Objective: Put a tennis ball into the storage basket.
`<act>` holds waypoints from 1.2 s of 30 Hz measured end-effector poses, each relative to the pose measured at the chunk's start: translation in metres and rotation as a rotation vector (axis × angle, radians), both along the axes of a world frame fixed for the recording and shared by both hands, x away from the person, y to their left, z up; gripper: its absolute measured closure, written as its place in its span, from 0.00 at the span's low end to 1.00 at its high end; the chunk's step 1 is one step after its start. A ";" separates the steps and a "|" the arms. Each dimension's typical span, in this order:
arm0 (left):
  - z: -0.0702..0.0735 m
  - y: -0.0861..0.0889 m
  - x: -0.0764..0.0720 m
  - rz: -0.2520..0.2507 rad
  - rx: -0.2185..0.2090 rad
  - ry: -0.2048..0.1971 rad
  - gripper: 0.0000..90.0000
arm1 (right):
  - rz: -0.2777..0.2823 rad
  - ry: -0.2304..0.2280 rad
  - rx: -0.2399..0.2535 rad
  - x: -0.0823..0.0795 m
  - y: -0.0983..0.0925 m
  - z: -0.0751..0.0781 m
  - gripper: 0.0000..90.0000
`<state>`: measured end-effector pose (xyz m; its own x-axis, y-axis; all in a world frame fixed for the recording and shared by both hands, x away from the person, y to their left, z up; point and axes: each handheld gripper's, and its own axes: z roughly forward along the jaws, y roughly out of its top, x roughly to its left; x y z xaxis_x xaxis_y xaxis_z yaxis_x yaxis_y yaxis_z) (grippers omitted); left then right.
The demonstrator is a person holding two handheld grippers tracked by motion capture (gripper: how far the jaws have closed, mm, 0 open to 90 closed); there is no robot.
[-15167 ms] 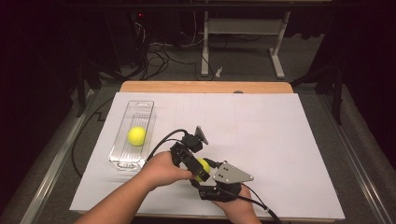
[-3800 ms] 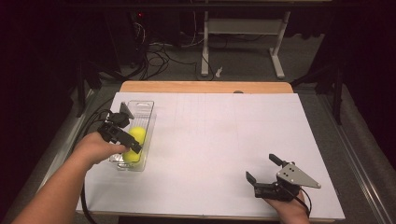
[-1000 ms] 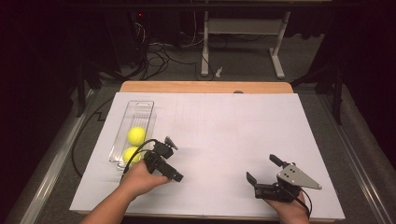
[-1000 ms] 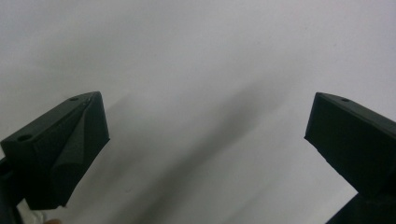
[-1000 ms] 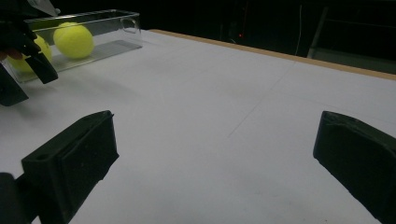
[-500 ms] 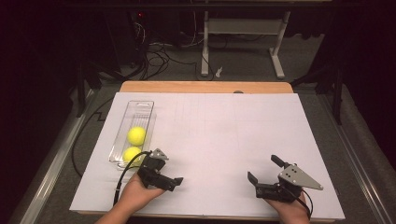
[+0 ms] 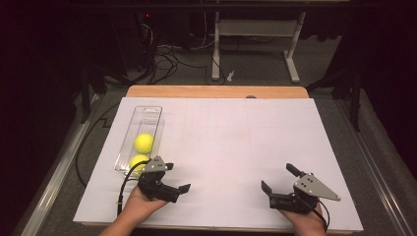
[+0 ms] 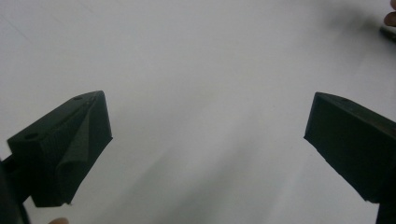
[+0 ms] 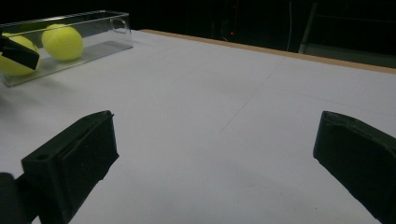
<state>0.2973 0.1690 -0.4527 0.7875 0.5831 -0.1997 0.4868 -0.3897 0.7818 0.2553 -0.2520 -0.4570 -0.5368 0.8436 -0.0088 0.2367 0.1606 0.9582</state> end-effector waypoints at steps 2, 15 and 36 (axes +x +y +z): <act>0.003 0.001 -0.003 -0.018 -0.018 -0.022 0.02 | -0.006 0.000 0.002 0.000 -0.001 0.000 0.00; 0.021 0.020 -0.010 -0.009 -0.137 -0.113 0.00 | -0.012 -0.008 0.010 -0.001 -0.003 0.002 0.00; 0.023 0.073 -0.013 0.133 -0.182 -0.167 0.00 | -0.012 -0.029 0.023 -0.003 -0.008 0.006 0.00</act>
<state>0.2847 0.2419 -0.4293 0.7374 0.6498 -0.1843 0.3828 -0.1772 0.9067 0.2527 -0.2604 -0.4511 -0.5267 0.8500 -0.0050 0.2109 0.1363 0.9680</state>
